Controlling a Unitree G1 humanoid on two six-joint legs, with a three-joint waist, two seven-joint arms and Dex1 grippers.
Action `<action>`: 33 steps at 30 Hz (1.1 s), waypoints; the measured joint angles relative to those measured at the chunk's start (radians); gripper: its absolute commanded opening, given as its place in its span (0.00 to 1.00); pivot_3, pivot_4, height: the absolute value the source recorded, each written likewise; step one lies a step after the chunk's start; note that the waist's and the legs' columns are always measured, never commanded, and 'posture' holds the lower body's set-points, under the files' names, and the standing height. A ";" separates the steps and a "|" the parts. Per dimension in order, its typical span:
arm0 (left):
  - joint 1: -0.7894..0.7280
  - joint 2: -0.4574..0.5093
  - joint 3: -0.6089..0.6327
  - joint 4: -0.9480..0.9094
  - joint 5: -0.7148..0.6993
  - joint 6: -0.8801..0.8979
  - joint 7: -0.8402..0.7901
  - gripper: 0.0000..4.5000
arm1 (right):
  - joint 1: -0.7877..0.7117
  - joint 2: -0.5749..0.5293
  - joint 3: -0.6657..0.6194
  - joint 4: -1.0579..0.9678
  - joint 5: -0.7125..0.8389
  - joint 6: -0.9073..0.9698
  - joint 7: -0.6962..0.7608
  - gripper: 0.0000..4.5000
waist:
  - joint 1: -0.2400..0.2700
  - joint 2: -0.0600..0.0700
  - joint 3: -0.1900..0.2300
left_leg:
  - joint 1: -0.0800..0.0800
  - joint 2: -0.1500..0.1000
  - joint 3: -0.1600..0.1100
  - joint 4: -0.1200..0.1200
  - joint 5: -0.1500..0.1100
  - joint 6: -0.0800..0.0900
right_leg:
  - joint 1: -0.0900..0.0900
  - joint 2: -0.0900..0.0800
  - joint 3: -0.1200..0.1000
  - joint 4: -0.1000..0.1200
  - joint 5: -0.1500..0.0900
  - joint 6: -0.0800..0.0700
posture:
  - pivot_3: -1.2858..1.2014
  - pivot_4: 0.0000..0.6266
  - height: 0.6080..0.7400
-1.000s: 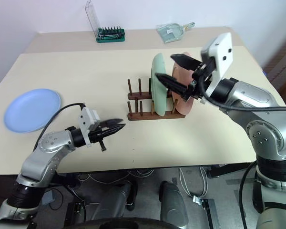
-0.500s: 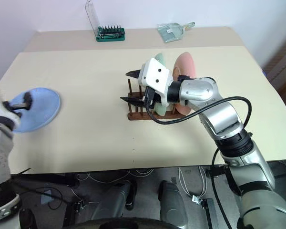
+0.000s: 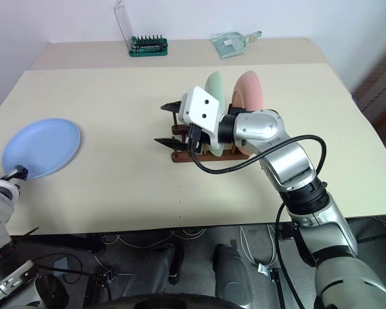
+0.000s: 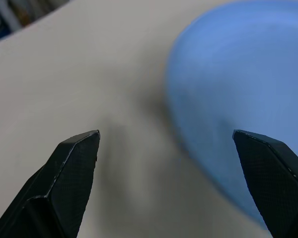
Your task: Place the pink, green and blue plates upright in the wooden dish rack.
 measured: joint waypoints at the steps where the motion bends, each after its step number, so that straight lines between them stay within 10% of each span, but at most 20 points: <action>1: -0.007 -0.001 0.004 0.008 -0.005 0.001 -0.002 0.98 | 0.003 0.000 -0.001 -0.006 -0.001 0.002 0.000 0.78 | 0.000 0.000 0.000 | 0.000 0.000 0.000 0.000 0.000 0.000 | 0.000 0.000 0.000 0.000 0.000 0.000 | 0.52 0.24 1.00; 5: -0.018 -0.001 -0.004 0.038 -0.018 0.000 -0.016 0.98 | 0.010 0.000 -0.004 -0.026 -0.001 0.013 0.000 0.78 | 0.000 0.000 0.000 | 0.000 0.000 0.000 0.000 0.000 0.000 | 0.000 0.000 0.000 0.000 0.000 0.000 | 0.52 0.24 1.00; 14: -0.053 -0.003 -0.033 0.072 -0.029 -0.012 -0.026 0.03 | 0.026 0.000 -0.010 -0.032 -0.009 0.022 -0.001 0.78 | -0.002 -0.001 0.000 | 0.000 0.000 0.000 0.000 0.000 0.000 | 0.000 0.000 0.000 0.000 0.000 0.000 | 0.52 0.24 1.00; 33: -0.172 -0.012 -0.271 -0.110 0.004 -0.382 -0.063 0.01 | 0.032 0.001 -0.051 -0.029 -0.016 0.015 -0.007 0.78 | 0.000 -0.002 0.000 | 0.000 0.000 0.000 0.000 0.000 -0.001 | 0.001 -0.001 0.001 -0.001 0.000 0.000 | 0.52 0.24 1.00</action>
